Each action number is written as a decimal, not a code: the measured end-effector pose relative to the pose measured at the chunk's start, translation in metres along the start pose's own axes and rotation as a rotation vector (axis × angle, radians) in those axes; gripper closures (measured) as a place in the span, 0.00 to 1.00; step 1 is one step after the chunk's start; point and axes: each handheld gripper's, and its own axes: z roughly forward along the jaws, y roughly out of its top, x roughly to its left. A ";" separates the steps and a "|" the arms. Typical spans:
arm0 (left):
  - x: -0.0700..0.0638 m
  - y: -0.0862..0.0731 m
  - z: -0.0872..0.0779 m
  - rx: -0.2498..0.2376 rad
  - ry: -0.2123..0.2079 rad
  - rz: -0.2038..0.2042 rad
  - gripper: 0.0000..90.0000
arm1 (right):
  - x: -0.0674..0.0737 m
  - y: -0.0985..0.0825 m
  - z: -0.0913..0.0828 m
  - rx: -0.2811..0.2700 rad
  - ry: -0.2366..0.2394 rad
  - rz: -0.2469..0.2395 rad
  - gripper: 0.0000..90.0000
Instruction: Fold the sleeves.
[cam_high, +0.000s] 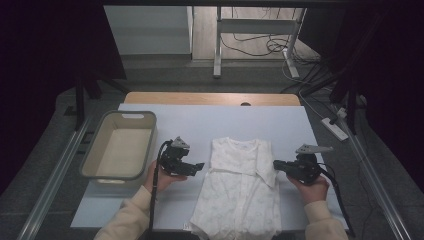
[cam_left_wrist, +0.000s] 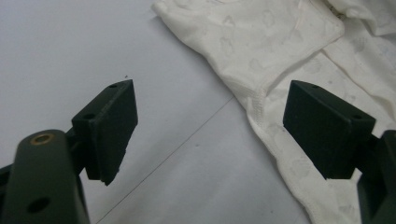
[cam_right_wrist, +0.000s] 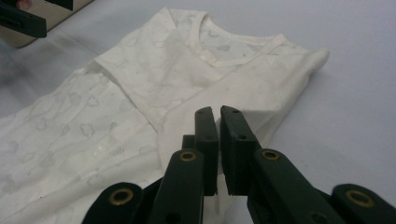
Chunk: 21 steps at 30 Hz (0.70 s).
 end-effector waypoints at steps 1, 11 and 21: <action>0.000 0.000 0.000 0.000 0.000 0.000 0.21 | 0.000 0.000 0.000 -0.002 0.000 -0.002 0.95; 0.000 0.000 0.000 -0.001 0.003 0.000 0.21 | 0.005 0.002 0.002 -0.006 0.003 -0.026 0.95; 0.001 0.000 0.000 -0.001 0.005 -0.001 0.21 | 0.010 0.005 0.003 -0.017 0.013 -0.037 0.95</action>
